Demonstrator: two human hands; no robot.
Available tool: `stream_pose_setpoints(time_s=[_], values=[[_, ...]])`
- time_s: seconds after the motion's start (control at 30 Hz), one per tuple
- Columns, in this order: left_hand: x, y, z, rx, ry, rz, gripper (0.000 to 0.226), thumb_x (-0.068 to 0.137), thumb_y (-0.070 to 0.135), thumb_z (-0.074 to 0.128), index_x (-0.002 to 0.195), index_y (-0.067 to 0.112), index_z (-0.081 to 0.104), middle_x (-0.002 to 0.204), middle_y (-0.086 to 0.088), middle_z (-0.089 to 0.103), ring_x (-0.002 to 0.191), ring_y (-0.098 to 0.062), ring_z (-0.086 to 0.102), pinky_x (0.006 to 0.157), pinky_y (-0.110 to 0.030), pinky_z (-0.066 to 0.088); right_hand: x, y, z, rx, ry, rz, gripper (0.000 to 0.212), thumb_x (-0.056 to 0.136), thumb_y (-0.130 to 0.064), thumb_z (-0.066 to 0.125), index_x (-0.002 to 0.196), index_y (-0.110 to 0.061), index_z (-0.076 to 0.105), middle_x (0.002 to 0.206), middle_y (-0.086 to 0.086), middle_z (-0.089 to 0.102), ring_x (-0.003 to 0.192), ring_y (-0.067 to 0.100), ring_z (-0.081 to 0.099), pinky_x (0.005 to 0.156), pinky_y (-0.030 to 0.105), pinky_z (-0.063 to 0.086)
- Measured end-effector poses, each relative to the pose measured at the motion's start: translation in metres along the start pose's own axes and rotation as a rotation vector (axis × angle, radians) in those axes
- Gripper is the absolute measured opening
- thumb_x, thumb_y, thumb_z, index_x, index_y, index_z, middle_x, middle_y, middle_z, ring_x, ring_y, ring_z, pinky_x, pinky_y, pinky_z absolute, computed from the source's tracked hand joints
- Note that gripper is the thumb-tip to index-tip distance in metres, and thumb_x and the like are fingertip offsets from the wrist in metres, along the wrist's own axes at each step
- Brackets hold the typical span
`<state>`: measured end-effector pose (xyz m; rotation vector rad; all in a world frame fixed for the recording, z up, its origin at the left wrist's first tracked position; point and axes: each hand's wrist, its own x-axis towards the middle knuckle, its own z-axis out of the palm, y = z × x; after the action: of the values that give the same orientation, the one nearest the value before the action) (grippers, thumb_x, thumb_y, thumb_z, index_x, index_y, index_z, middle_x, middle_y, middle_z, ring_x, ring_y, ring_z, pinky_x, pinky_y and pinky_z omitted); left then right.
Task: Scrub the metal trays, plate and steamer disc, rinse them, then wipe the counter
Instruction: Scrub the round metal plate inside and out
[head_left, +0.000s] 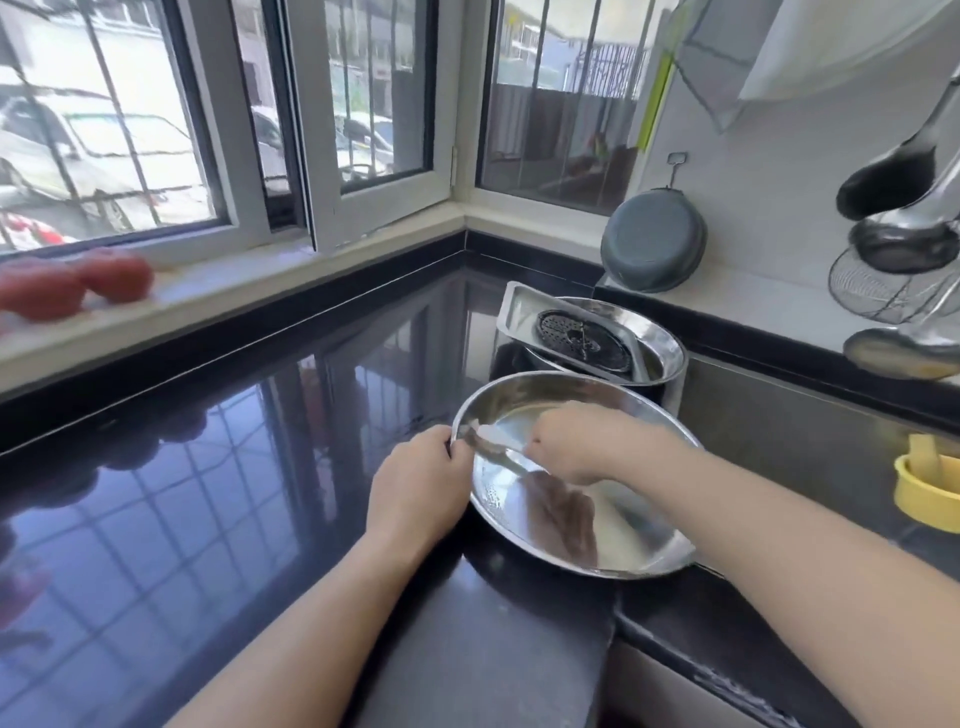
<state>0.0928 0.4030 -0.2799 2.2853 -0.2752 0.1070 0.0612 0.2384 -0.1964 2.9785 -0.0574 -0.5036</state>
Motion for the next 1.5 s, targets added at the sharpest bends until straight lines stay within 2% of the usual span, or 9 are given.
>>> stream_pose_setpoints(time_s=[0.07, 0.2, 0.4, 0.6, 0.7, 0.83, 1.07, 1.33, 1.5], values=[[0.001, -0.001, 0.0, 0.003, 0.007, 0.0, 0.039, 0.1, 0.038, 0.041, 0.072, 0.017, 0.056, 0.073, 0.004, 0.064, 0.079, -0.025, 0.058, 0.066, -0.04, 0.044, -0.007, -0.003, -0.006, 0.02, -0.063, -0.045, 0.042, 0.11, -0.033, 0.033, 0.112, -0.011, 0.068, 0.115, 0.01, 0.067, 0.103, 0.031, 0.062, 0.077, 0.034, 0.045], [0.004, -0.002, 0.005, 0.039, 0.016, 0.006, 0.027, 0.095, 0.026, 0.042, 0.077, 0.01, 0.053, 0.073, -0.005, 0.062, 0.077, -0.031, 0.057, 0.07, -0.043, 0.05, -0.024, -0.008, -0.002, 0.061, -0.238, -0.063, 0.043, 0.107, -0.036, 0.04, 0.068, -0.021, 0.049, 0.065, 0.0, 0.055, 0.054, 0.024, 0.055, 0.061, 0.038, 0.054], [0.001, -0.003, 0.003, 0.013, 0.043, 0.035, 0.036, 0.096, 0.033, 0.046, 0.07, 0.009, 0.05, 0.064, -0.002, 0.059, 0.073, -0.029, 0.056, 0.06, -0.038, 0.042, 0.007, -0.006, -0.001, -0.026, -0.072, 0.045, 0.043, 0.11, -0.028, 0.03, 0.124, -0.006, 0.063, 0.13, 0.015, 0.062, 0.115, 0.034, 0.059, 0.086, 0.035, 0.043], [0.0, 0.0, 0.002, 0.044, 0.041, 0.05, 0.026, 0.091, 0.028, 0.047, 0.074, 0.01, 0.054, 0.069, -0.004, 0.061, 0.073, -0.029, 0.057, 0.066, -0.04, 0.05, -0.015, -0.009, 0.004, 0.049, -0.222, -0.026, 0.043, 0.107, -0.037, 0.04, 0.073, -0.015, 0.052, 0.072, 0.007, 0.06, 0.059, 0.031, 0.062, 0.048, 0.032, 0.048], [0.0, -0.001, 0.003, 0.039, 0.037, 0.052, 0.025, 0.091, 0.029, 0.047, 0.075, 0.011, 0.053, 0.068, -0.002, 0.061, 0.073, -0.027, 0.057, 0.067, -0.04, 0.05, -0.011, -0.009, 0.006, 0.062, -0.188, 0.031, 0.043, 0.108, -0.037, 0.039, 0.079, -0.011, 0.057, 0.076, 0.012, 0.066, 0.059, 0.032, 0.063, 0.059, 0.04, 0.057], [0.0, -0.001, 0.002, 0.032, 0.034, 0.067, 0.027, 0.091, 0.031, 0.048, 0.075, 0.011, 0.054, 0.068, -0.002, 0.062, 0.074, -0.026, 0.057, 0.07, -0.042, 0.052, 0.014, -0.001, 0.006, 0.136, -0.075, 0.165, 0.04, 0.109, -0.035, 0.039, 0.107, -0.004, 0.065, 0.092, 0.012, 0.067, 0.049, 0.023, 0.052, 0.051, 0.026, 0.047], [0.001, 0.0, 0.002, -0.003, 0.036, 0.06, 0.025, 0.087, 0.026, 0.049, 0.07, 0.008, 0.048, 0.063, -0.005, 0.056, 0.072, -0.029, 0.056, 0.06, -0.038, 0.043, 0.035, 0.04, -0.001, 0.076, -0.015, 0.43, 0.035, 0.093, -0.018, 0.053, 0.124, -0.007, 0.065, 0.125, 0.012, 0.065, 0.1, 0.033, 0.062, 0.091, 0.041, 0.055], [0.002, -0.002, 0.003, -0.026, 0.044, 0.074, 0.032, 0.091, 0.031, 0.048, 0.068, 0.01, 0.046, 0.06, -0.002, 0.052, 0.067, -0.027, 0.052, 0.057, -0.037, 0.036, 0.028, 0.014, 0.027, 0.186, 0.053, 0.167, 0.034, 0.103, -0.042, 0.044, 0.092, -0.017, 0.064, 0.094, 0.009, 0.064, 0.09, 0.029, 0.06, 0.077, 0.034, 0.047], [0.003, -0.004, 0.003, -0.023, 0.047, 0.079, 0.028, 0.089, 0.028, 0.048, 0.069, 0.008, 0.051, 0.062, -0.006, 0.055, 0.07, -0.031, 0.056, 0.059, -0.038, 0.042, 0.039, 0.043, 0.016, 0.166, 0.095, 0.314, 0.027, 0.098, -0.039, 0.052, 0.09, -0.015, 0.061, 0.106, 0.012, 0.07, 0.09, 0.032, 0.063, 0.08, 0.036, 0.053]])
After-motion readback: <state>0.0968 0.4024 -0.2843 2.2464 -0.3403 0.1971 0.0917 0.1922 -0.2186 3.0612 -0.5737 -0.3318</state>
